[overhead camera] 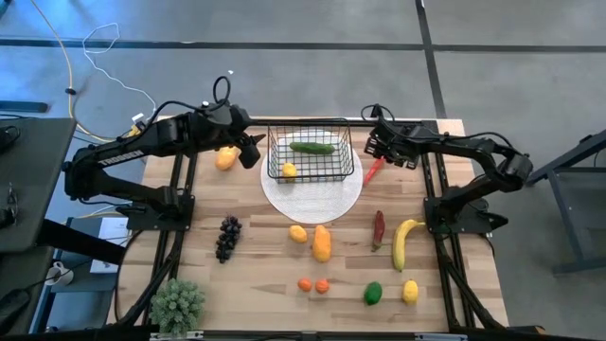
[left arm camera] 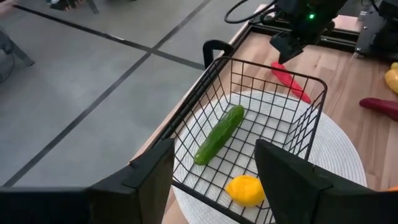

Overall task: Build produce basket
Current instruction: Put the carrot into the black basket

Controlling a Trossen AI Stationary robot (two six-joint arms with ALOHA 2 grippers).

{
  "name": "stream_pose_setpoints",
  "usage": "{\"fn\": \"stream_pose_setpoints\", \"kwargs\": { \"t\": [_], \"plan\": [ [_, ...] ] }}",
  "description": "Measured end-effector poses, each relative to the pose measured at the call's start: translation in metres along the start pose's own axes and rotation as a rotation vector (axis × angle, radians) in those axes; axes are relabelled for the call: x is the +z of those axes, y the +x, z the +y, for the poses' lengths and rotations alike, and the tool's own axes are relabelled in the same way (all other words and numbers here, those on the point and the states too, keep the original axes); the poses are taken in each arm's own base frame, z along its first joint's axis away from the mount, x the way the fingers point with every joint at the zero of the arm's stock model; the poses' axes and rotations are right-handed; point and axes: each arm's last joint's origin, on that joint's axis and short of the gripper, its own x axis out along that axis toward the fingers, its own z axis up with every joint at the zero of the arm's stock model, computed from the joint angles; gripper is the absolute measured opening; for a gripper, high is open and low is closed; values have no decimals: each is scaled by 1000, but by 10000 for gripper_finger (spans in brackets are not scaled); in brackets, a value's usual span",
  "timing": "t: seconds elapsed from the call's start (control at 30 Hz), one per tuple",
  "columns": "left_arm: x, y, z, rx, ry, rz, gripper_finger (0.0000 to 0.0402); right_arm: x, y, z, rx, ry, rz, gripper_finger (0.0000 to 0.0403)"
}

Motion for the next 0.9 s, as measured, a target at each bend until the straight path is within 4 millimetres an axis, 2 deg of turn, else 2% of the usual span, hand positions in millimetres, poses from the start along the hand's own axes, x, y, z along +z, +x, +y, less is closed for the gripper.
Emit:
{"fn": "stream_pose_setpoints", "kwargs": {
  "t": [0.33,0.63,0.77,0.9],
  "plan": [
    [4,0,0,15,-12,-35,213,-1,16,-7,75,51,-8,185],
    [4,0,0,15,-14,-43,213,0,35,-7,28,43,26,183],
    [4,0,0,14,-14,-43,213,-1,38,-8,8,19,35,149],
    [4,0,0,15,-14,-43,213,0,38,-8,4,-5,27,80]
  ]
}}
